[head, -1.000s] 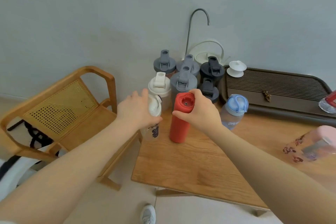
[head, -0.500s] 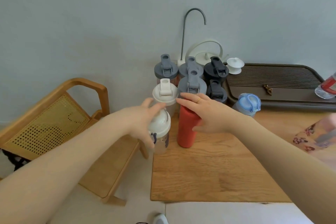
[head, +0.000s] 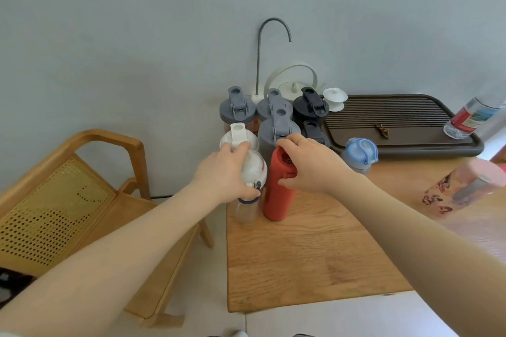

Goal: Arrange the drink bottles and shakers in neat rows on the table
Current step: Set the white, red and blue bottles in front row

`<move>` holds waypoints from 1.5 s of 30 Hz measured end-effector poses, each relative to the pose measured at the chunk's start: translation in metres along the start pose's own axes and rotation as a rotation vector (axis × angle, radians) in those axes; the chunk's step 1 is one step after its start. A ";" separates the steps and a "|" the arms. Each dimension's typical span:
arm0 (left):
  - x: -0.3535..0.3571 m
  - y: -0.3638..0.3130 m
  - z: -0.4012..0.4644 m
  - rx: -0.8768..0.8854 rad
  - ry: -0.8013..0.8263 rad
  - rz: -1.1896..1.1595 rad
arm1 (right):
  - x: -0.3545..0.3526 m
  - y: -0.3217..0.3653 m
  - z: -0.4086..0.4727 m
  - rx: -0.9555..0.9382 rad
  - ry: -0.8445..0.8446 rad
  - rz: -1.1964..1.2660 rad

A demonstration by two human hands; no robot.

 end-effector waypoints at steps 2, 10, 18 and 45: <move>0.001 -0.003 0.002 -0.009 -0.009 0.008 | -0.001 0.000 0.001 -0.012 -0.003 -0.016; 0.011 0.000 0.006 -0.014 -0.035 -0.093 | 0.006 -0.003 0.001 -0.059 -0.011 -0.044; 0.011 0.002 0.009 0.001 -0.023 -0.053 | 0.017 -0.006 -0.002 -0.050 -0.085 -0.056; 0.058 -0.015 -0.016 -0.424 -0.401 -0.932 | 0.049 -0.151 -0.039 0.724 -0.262 0.831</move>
Point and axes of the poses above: each hand's wrist, its own z-axis towards the middle knuckle, its own x-axis out of the palm, y = z × x, the point moved 1 cm from there along z, towards the middle knuckle, and after that the axes turned 5 degrees about -y, right-handed, at the moved point
